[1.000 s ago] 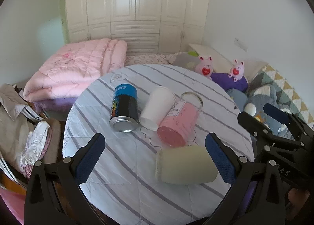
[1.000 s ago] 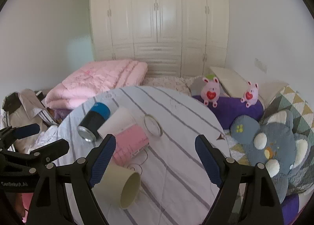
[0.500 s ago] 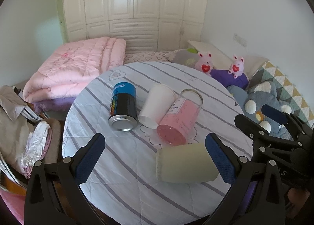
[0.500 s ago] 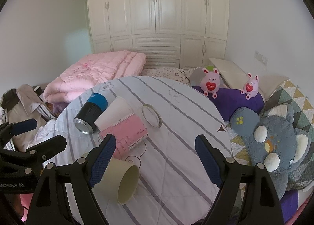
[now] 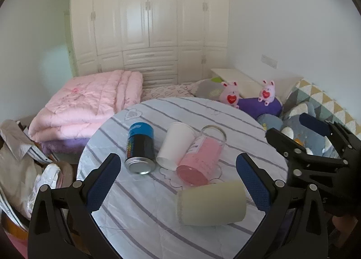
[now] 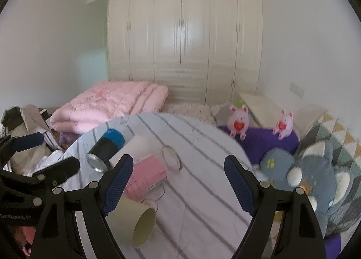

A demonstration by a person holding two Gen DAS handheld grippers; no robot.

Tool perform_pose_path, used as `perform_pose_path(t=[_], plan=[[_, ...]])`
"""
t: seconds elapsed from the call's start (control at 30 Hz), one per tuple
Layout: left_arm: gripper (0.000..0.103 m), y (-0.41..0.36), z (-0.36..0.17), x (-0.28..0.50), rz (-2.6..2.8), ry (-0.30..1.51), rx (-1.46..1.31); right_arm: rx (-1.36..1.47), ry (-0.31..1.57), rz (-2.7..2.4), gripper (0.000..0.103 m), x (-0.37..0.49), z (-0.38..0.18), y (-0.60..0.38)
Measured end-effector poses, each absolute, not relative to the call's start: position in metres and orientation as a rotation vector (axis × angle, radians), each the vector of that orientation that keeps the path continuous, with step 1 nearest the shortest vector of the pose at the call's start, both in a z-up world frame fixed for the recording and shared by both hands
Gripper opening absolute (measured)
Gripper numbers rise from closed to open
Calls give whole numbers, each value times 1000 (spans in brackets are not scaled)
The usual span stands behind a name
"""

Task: Flip cup upright

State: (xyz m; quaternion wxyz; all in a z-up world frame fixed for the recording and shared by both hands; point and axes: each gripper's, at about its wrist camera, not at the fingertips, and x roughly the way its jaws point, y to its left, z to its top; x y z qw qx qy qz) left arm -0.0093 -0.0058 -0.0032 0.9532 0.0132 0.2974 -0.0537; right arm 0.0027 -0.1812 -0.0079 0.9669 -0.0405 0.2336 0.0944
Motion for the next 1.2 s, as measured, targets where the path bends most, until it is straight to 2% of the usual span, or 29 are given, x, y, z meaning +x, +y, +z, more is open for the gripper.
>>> perform_pose_path(t=[0.6,0.93,1.2], plan=[[103,-7,-19,7,-195,766,80,-32,556,159,84,15,-29,-205],[103,-25,-47,15,-327,886,358,-12,619,166,84,26,-43,-213],[103,-23,-51,41,-328,940,336,16,651,171,84,43,-47,-220]])
